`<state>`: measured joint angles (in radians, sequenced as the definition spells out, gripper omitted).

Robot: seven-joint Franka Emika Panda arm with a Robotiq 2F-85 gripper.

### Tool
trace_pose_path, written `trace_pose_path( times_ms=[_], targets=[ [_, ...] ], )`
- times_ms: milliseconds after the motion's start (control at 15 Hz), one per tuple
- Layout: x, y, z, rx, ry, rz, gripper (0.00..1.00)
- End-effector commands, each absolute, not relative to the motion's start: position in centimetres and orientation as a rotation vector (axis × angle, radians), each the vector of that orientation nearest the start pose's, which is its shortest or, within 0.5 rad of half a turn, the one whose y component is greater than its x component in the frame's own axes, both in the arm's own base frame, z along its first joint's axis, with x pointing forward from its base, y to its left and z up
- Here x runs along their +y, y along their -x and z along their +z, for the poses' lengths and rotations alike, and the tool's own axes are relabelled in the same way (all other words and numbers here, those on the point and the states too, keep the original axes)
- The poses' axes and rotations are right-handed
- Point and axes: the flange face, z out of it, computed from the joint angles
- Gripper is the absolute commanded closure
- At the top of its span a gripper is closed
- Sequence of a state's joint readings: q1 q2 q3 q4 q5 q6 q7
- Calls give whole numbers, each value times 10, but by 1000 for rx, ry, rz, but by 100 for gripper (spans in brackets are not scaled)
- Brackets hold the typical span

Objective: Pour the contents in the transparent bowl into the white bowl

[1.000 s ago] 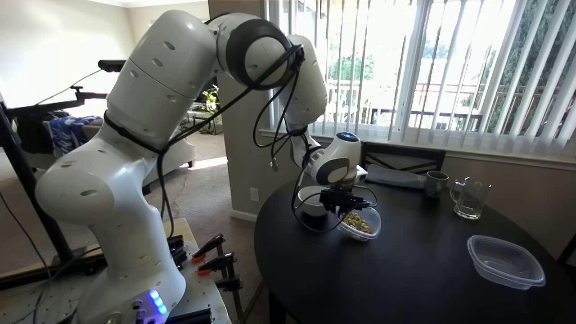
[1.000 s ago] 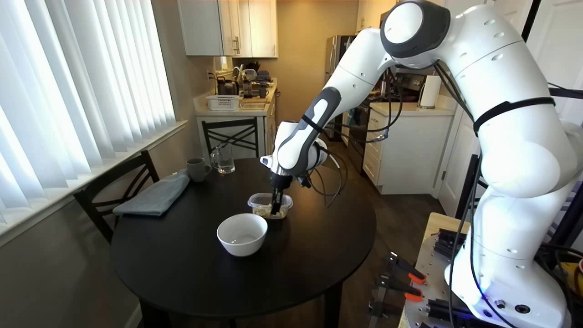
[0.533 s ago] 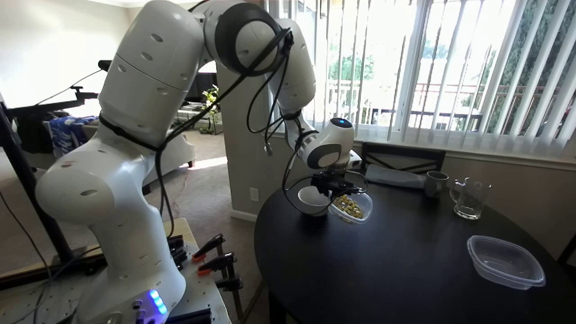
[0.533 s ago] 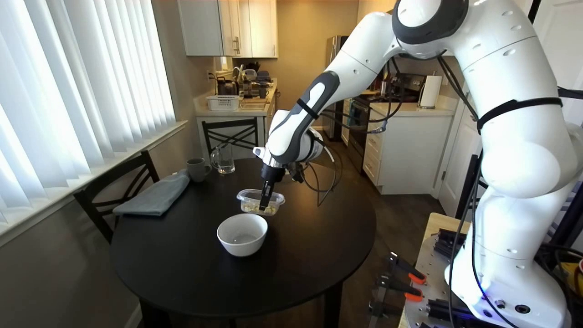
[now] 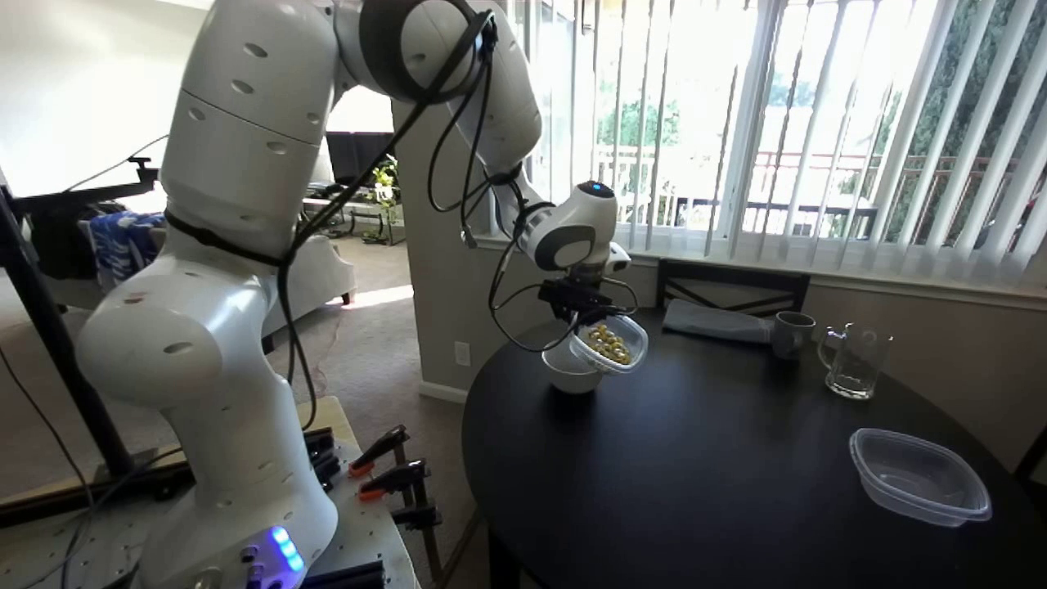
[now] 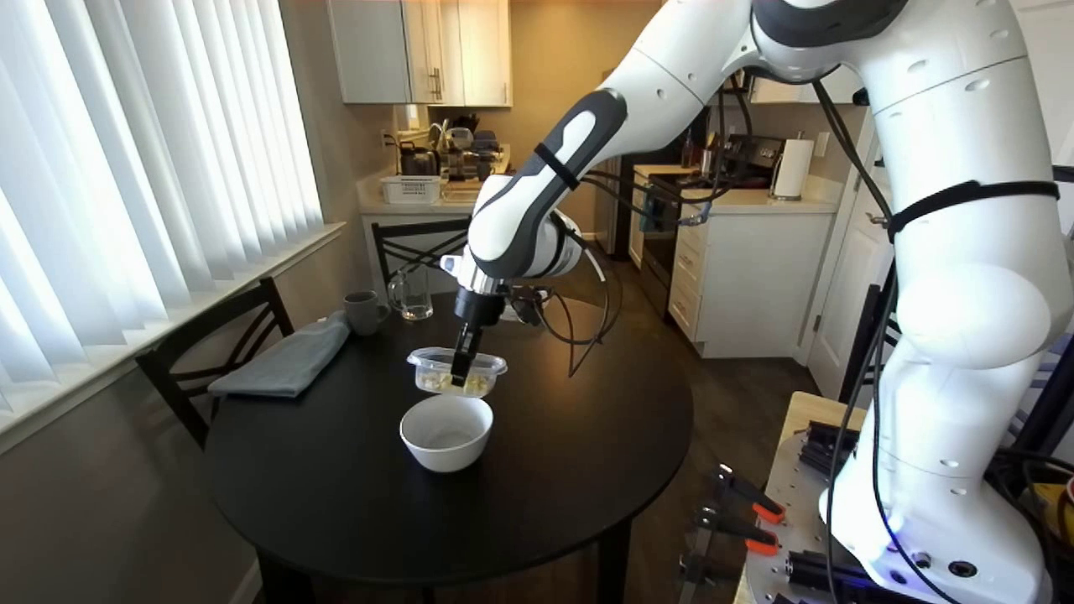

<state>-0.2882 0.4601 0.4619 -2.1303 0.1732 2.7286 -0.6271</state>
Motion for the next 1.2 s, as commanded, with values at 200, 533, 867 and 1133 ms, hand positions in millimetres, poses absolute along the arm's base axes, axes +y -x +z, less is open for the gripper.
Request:
trace_pose_path(
  times_ms=[200, 533, 867, 1133],
  targets=[
    [137, -583, 268, -893, 2589, -191, 99],
    [143, -597, 289, -878, 2393, -122, 99],
    [136, -604, 305, -822, 2121, 27, 99],
    [135, -606, 305, -731, 1982, 161, 99]
  ],
)
